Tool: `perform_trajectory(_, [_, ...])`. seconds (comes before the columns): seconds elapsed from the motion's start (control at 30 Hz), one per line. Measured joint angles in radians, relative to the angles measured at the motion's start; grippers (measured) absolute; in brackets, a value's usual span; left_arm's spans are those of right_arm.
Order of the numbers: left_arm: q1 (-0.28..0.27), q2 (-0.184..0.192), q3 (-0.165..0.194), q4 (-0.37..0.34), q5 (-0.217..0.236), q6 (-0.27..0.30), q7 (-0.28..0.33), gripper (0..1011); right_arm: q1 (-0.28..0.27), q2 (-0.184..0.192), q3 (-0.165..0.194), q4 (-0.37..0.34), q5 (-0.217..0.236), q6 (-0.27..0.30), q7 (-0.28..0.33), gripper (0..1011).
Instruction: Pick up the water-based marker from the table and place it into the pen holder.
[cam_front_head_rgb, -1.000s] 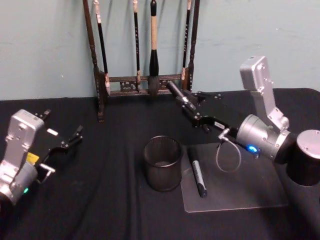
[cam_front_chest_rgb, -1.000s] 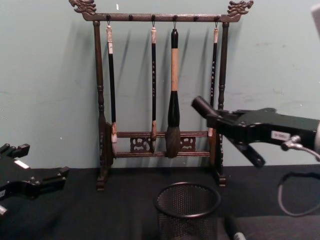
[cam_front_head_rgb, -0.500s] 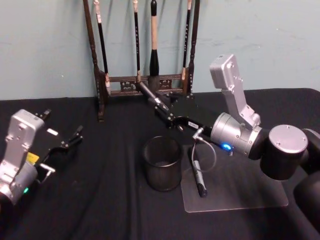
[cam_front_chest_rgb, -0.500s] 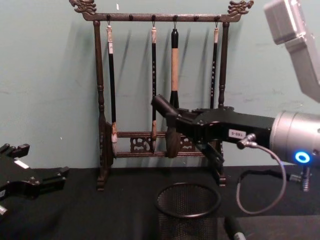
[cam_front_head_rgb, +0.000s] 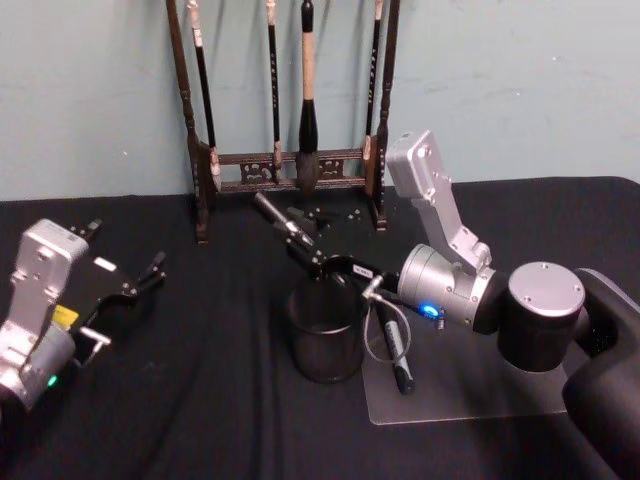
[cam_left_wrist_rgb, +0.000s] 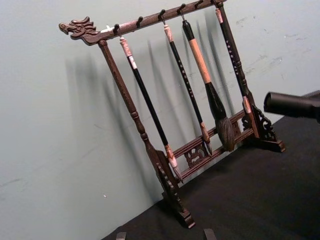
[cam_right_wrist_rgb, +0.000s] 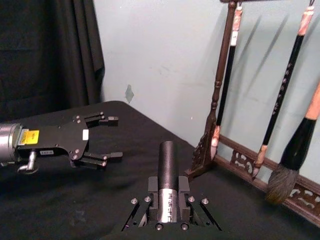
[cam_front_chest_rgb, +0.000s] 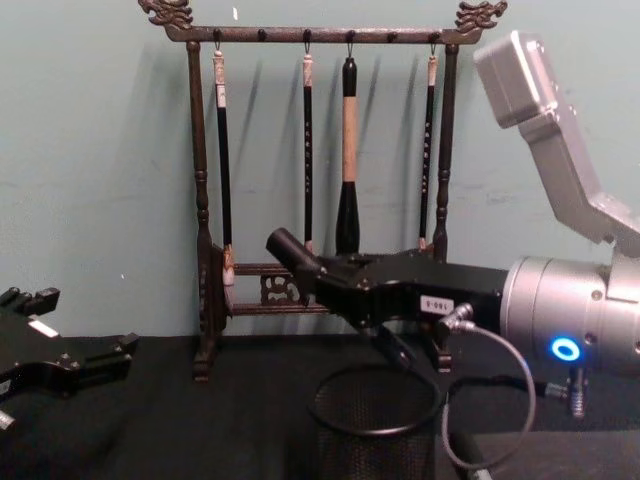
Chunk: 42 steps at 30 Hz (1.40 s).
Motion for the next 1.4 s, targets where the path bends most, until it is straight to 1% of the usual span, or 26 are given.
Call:
perform_trajectory(0.2, [0.0,0.0,0.0,0.0,0.0,0.0,0.0,1001,-0.007,-0.001,-0.009,0.008,-0.004,0.009,-0.003,236])
perform_trajectory(0.57, [0.0,0.0,0.0,0.0,0.0,0.0,0.0,1001,-0.015,0.0,-0.012,0.012,-0.006,0.022,-0.007,235])
perform_trajectory(0.73, [0.0,0.0,0.0,0.0,0.0,0.0,0.0,1001,-0.018,0.001,-0.014,0.01,-0.015,0.022,-0.015,236])
perform_trajectory(1.07, [0.0,0.0,0.0,0.0,0.0,0.0,0.0,1001,-0.018,0.001,-0.013,0.009,-0.013,0.021,-0.014,237])
perform_trajectory(1.1, [0.0,0.0,0.0,0.0,0.0,0.0,0.0,1001,-0.018,0.001,-0.013,0.009,-0.013,0.021,-0.014,253])
perform_trajectory(1.13, [0.0,0.0,0.0,0.0,0.0,0.0,0.0,1001,-0.017,0.001,-0.013,0.009,-0.013,0.021,-0.013,346])
perform_trajectory(1.2, [0.0,0.0,0.0,0.0,0.0,0.0,0.0,1001,-0.017,0.001,-0.013,0.009,-0.012,0.021,-0.013,378])
perform_trajectory(1.27, [0.0,0.0,0.0,0.0,0.0,0.0,0.0,1001,-0.017,0.001,-0.012,0.009,-0.012,0.021,-0.013,483])
perform_trajectory(1.3, [0.0,0.0,0.0,0.0,0.0,0.0,0.0,1001,-0.017,0.001,-0.012,0.009,-0.012,0.021,-0.013,483])
perform_trajectory(1.4, [0.0,0.0,0.0,0.0,0.0,0.0,0.0,1001,-0.017,0.001,-0.012,0.009,-0.012,0.021,-0.013,604])
